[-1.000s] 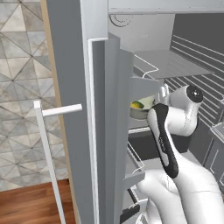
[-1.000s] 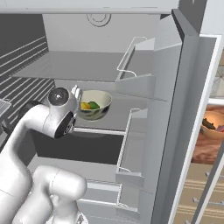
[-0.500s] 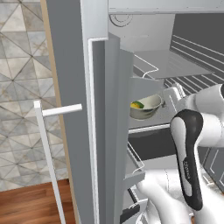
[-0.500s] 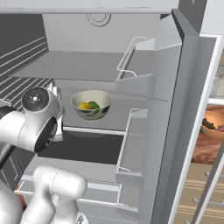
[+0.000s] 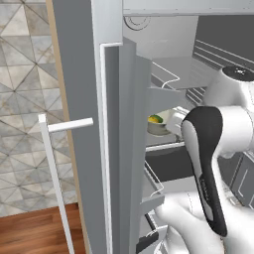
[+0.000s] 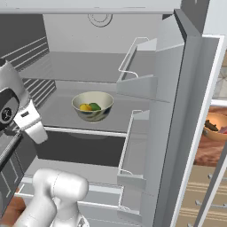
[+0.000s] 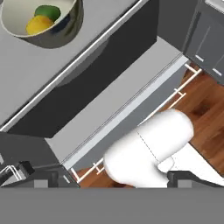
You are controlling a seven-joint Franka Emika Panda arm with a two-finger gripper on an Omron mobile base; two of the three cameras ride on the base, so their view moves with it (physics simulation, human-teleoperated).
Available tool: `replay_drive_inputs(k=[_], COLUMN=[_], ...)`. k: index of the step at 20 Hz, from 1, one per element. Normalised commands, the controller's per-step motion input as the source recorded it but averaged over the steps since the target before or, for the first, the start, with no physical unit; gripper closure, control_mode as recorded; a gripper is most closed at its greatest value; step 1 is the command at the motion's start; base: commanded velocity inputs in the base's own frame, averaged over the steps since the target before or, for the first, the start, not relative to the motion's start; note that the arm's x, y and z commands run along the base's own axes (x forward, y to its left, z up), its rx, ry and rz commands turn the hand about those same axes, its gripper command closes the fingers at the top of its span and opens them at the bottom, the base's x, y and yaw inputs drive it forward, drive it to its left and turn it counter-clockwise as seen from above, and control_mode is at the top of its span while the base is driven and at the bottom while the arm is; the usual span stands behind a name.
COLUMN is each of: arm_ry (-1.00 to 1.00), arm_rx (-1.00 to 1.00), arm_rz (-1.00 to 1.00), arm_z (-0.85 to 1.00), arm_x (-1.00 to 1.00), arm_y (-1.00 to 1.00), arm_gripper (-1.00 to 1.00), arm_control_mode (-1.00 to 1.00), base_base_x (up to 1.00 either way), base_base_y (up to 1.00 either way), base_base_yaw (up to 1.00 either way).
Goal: Place the bowl with the avocado and lemon on the second highest shelf of the fridge. Place the bowl with the fish and steak on the top shelf of the fridge.
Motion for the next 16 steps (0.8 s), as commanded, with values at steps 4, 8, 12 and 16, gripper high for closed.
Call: replay_drive_inputs(k=[4, 8, 12, 16], arm_ry=[-0.32, -0.39, 0.0, 0.0], arm_rx=[-0.01, -0.03, 0.0, 0.0], arm_rz=[0.4, 0.03, 0.0, 0.0], arm_z=[-0.04, -0.36, -0.01, 0.0], arm_x=[-0.65, -0.12, -0.2, 0.0], arm_y=[-0.67, -0.19, 0.0, 0.0], arm_gripper=[-1.0, -1.0, -1.0, -1.0], arm_control_mode=[-1.0, -1.0, -1.0, 1.0], base_base_x=[0.0, 0.0, 0.0, -0.97], base_base_y=[0.0, 0.0, 0.0, 0.01], base_base_yaw=[0.0, 0.0, 0.0, 0.0])
